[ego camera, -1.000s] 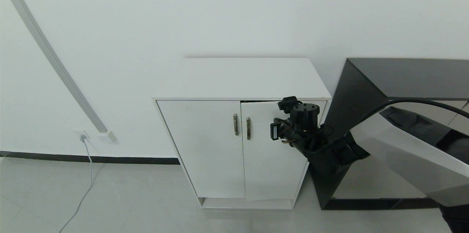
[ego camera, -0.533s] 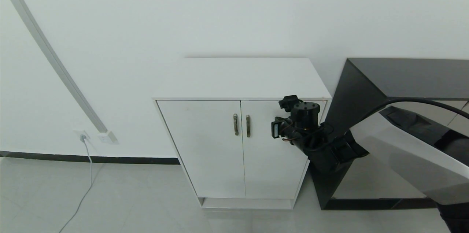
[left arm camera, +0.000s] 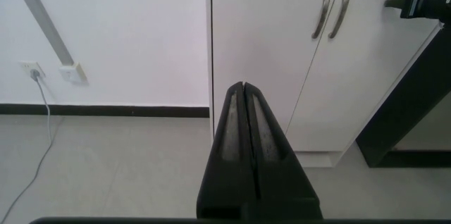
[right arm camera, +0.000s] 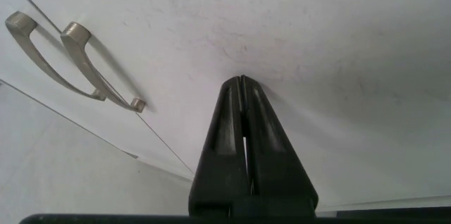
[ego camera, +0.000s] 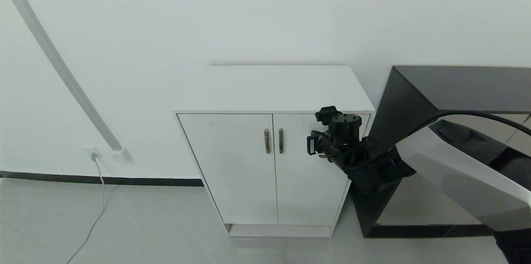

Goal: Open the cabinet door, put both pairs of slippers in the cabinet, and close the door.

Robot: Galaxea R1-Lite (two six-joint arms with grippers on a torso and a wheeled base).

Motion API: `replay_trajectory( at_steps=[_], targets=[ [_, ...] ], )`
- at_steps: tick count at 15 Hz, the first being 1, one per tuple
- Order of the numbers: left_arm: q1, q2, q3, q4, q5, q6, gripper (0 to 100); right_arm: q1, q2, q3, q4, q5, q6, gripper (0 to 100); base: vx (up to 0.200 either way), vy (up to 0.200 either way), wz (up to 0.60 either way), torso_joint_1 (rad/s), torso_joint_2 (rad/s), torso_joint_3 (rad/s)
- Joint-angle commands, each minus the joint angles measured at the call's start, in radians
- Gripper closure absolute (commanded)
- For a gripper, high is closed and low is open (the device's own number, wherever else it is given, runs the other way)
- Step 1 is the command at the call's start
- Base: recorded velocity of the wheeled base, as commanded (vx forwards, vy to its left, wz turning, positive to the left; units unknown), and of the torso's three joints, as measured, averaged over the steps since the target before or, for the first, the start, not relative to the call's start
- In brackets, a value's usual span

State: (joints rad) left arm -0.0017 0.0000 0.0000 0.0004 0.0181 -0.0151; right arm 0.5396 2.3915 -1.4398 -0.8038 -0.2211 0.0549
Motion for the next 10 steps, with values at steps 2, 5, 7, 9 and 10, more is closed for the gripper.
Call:
replay_trajectory(
  at_steps=[2, 5, 7, 9, 10],
  targets=[
    [0.000, 0.000, 0.000, 0.000, 0.000, 0.000, 100, 0.002, -0.014, 0.024, -0.005, 0.000, 0.002, 100, 0.000, 0.000, 0.00, 0.000, 0.00, 0.000],
    [-0.001, 0.000, 0.000, 0.000, 0.000, 0.000, 100, 0.010, -0.089, 0.117, -0.012, 0.000, 0.003, 100, 0.000, 0.000, 0.00, 0.000, 0.00, 0.000],
    [0.000, 0.000, 0.000, 0.000, 0.000, 0.000, 100, 0.011, -0.155, 0.208, -0.051, -0.004, 0.003, 100, 0.000, 0.000, 0.00, 0.000, 0.00, 0.000],
    [0.000, 0.000, 0.000, 0.000, 0.000, 0.000, 100, 0.011, -0.242, 0.331, -0.092, -0.006, 0.003, 100, 0.000, 0.000, 0.00, 0.000, 0.00, 0.000],
    [0.000, 0.000, 0.000, 0.000, 0.000, -0.002, 100, 0.008, -0.288, 0.391, -0.104, -0.007, 0.003, 100, 0.000, 0.000, 0.00, 0.000, 0.00, 0.000]
  ],
)
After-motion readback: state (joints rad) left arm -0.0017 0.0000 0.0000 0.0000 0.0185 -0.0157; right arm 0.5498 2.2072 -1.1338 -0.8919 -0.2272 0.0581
